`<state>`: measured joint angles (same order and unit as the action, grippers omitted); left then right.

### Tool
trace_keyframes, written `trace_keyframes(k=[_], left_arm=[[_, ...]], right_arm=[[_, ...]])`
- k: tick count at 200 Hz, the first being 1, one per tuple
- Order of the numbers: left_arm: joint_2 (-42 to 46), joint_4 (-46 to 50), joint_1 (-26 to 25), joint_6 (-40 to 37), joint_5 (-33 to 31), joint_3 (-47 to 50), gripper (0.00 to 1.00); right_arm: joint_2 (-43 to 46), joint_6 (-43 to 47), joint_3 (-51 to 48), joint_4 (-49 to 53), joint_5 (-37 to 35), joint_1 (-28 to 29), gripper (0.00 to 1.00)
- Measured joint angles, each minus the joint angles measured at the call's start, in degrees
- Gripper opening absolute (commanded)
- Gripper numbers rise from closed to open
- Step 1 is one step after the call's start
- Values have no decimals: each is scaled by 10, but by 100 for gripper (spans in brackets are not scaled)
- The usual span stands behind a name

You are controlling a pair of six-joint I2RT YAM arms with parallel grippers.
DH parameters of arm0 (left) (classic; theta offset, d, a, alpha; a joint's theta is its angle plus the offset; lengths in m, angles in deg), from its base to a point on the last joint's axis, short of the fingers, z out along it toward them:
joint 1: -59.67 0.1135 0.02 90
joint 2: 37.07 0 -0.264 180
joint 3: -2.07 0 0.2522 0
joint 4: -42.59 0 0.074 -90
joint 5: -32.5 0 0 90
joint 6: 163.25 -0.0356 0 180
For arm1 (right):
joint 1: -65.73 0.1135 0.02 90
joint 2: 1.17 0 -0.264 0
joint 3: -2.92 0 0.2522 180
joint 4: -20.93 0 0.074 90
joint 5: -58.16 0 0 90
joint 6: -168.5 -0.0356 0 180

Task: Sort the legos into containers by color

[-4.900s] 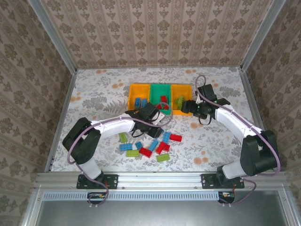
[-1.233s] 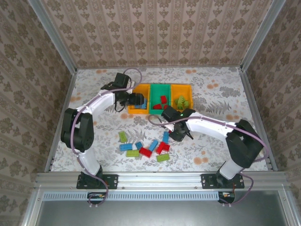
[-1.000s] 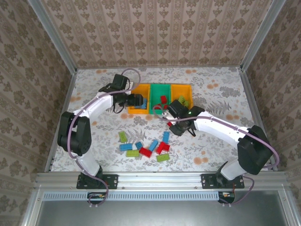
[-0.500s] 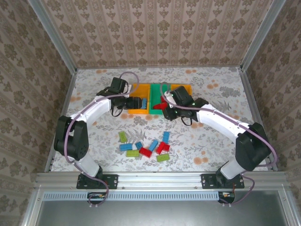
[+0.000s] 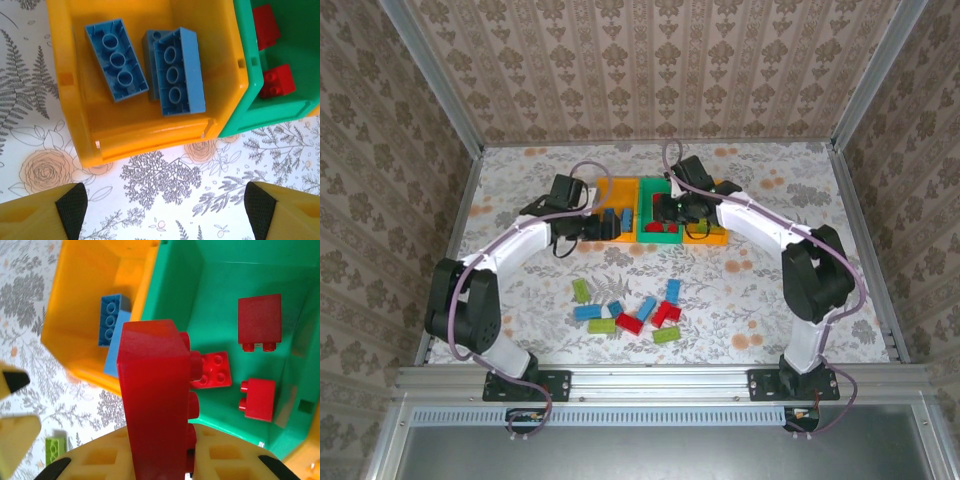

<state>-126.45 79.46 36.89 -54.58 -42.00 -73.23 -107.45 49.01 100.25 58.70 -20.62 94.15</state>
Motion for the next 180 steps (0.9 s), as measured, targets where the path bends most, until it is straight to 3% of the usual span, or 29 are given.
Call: trace_keyframes(k=[20,113,180], left_arm=[[14,-6,-4,-14,14,15,100],[26,-17,-110,-96,73,62,97],[29,35,-218,-119,55,79,88]], right_arm=[[-25,-27,24,11,0,-8,38],[-62,-53,82,52,0,-14,60],[55,-52,-26,40,-33,-29,70]])
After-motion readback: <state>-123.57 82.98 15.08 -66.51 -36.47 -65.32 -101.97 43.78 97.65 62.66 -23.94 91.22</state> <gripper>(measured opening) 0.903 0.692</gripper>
